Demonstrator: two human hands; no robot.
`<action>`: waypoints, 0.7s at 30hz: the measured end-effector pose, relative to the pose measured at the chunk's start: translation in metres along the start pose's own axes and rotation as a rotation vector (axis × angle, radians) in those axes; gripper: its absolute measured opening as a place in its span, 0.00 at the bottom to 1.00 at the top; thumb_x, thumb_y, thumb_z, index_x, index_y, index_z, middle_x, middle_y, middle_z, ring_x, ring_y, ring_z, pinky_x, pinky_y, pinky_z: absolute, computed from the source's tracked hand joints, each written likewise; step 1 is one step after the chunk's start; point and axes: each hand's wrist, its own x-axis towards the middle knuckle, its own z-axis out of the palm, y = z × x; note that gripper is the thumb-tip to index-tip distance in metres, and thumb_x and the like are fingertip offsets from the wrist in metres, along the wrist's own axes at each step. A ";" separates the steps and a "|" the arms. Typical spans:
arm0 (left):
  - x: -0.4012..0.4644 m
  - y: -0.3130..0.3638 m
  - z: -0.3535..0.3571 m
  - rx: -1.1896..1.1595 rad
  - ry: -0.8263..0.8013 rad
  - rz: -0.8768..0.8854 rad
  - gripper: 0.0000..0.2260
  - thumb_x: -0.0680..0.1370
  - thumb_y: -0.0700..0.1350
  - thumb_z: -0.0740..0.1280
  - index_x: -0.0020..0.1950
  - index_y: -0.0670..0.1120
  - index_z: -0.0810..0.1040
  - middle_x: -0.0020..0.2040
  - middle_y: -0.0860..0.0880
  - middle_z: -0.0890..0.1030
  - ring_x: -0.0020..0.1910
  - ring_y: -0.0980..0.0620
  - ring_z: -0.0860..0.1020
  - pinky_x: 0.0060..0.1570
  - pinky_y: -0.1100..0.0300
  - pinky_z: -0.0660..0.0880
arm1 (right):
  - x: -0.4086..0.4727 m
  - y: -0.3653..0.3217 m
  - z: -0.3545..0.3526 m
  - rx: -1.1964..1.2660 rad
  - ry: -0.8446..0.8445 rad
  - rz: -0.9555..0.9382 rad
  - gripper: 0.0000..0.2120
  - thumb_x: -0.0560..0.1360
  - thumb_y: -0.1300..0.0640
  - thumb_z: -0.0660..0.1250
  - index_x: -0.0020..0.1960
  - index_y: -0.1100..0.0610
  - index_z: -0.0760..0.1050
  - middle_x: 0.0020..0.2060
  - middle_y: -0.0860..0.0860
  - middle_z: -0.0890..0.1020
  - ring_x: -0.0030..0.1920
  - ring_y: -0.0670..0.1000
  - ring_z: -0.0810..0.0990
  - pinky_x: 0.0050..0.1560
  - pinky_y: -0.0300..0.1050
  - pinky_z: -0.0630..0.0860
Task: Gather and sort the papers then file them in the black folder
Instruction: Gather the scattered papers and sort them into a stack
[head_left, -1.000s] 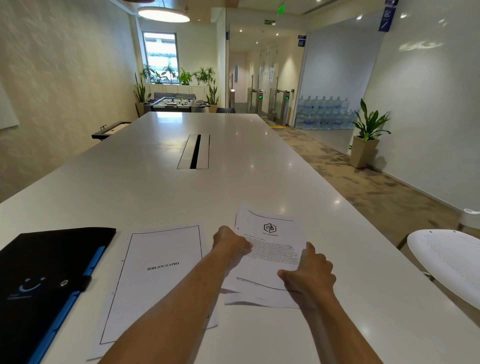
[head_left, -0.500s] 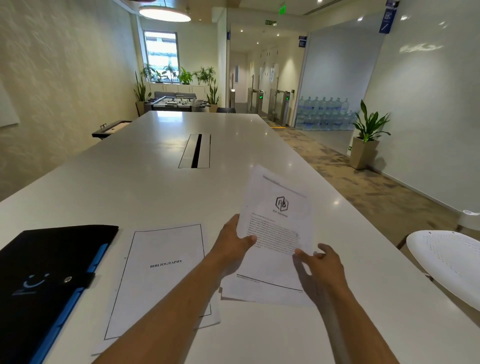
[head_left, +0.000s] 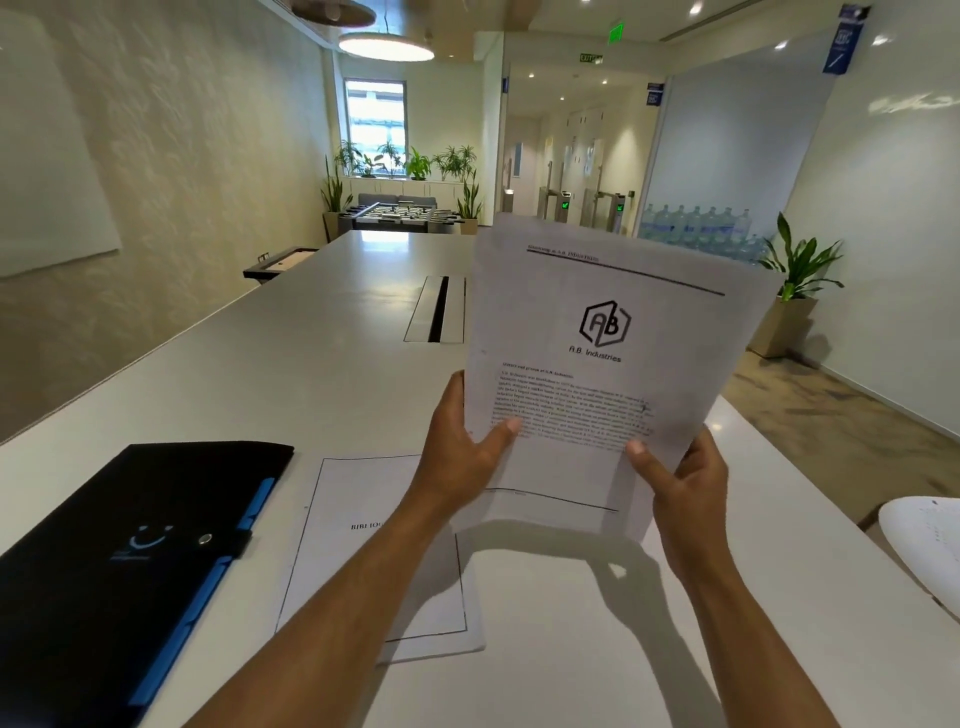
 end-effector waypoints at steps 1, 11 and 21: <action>0.000 0.000 0.000 0.001 0.021 0.011 0.21 0.76 0.42 0.71 0.62 0.58 0.66 0.55 0.61 0.75 0.53 0.70 0.75 0.44 0.75 0.75 | 0.000 -0.003 0.002 -0.007 0.006 -0.031 0.18 0.74 0.65 0.70 0.61 0.53 0.74 0.51 0.43 0.84 0.51 0.48 0.83 0.48 0.41 0.82; -0.041 -0.033 0.035 -0.070 0.161 -0.085 0.21 0.75 0.35 0.69 0.61 0.54 0.66 0.55 0.54 0.76 0.53 0.65 0.77 0.45 0.70 0.77 | -0.030 0.022 0.006 -0.114 0.073 -0.026 0.18 0.74 0.65 0.70 0.54 0.45 0.72 0.49 0.44 0.81 0.46 0.40 0.81 0.39 0.32 0.78; -0.040 -0.039 0.031 -0.028 0.192 -0.177 0.14 0.79 0.43 0.66 0.62 0.52 0.67 0.56 0.53 0.78 0.53 0.54 0.79 0.45 0.68 0.79 | -0.034 0.037 0.007 -0.153 0.138 0.036 0.13 0.76 0.60 0.69 0.57 0.47 0.74 0.51 0.43 0.82 0.49 0.43 0.82 0.44 0.38 0.80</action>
